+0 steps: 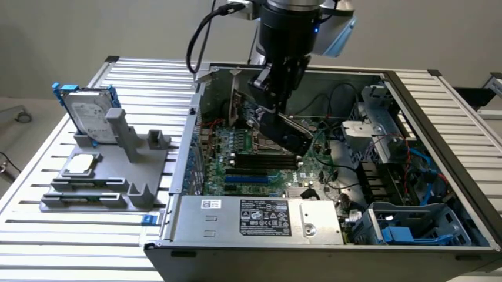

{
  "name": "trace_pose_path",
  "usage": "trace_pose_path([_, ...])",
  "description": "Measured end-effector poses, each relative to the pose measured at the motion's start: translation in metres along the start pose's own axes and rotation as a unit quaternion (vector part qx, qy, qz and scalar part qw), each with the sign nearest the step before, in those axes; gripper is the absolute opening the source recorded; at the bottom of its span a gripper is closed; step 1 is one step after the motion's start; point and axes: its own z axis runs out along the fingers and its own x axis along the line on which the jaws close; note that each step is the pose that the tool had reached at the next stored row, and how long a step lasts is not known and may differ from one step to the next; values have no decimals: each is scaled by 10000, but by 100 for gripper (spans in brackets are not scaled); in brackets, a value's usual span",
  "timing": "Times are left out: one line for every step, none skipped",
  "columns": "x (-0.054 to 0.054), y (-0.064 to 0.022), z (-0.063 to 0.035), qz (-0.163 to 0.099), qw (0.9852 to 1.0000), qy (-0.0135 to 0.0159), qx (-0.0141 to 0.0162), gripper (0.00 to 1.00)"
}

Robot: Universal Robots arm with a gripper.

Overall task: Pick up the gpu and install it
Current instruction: 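Insert the gpu into the slot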

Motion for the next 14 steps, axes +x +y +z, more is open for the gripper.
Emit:
trace_pose_path([0, 0, 4, -74, 10000, -18, -4, 26])
trace_pose_path([0, 0, 8, -141, 9999, -45, -11, 26])
trace_pose_path([0, 1, 11, -204, 9998, -76, -22, 26])
trace_pose_path([0, 1, 14, -266, 9996, -106, -32, 26])
trace_pose_path([0, 1, 17, -328, 9994, -138, -44, 26])
trace_pose_path([-1, 1, 20, -389, 9991, -167, -56, 26])
trace_pose_path([-1, 1, 23, -456, 9988, -192, -66, 26])
trace_pose_path([-1, 1, 30, -542, 9983, -211, -73, 26])
trace_pose_path([-2, 1, 38, -631, 9977, -221, -76, 26])
trace_pose_path([-2, 1, 45, -721, 9971, -229, -79, 26])
trace_pose_path([-2, 1, 54, -810, 9964, -237, -80, 26])
trace_pose_path([-3, 1, 64, -901, 9956, -243, -79, 26])
trace_pose_path([-3, 2, 75, -989, 9948, -248, -79, 26])
trace_pose_path([-4, 2, 85, -1079, 9938, -253, -78, 26])
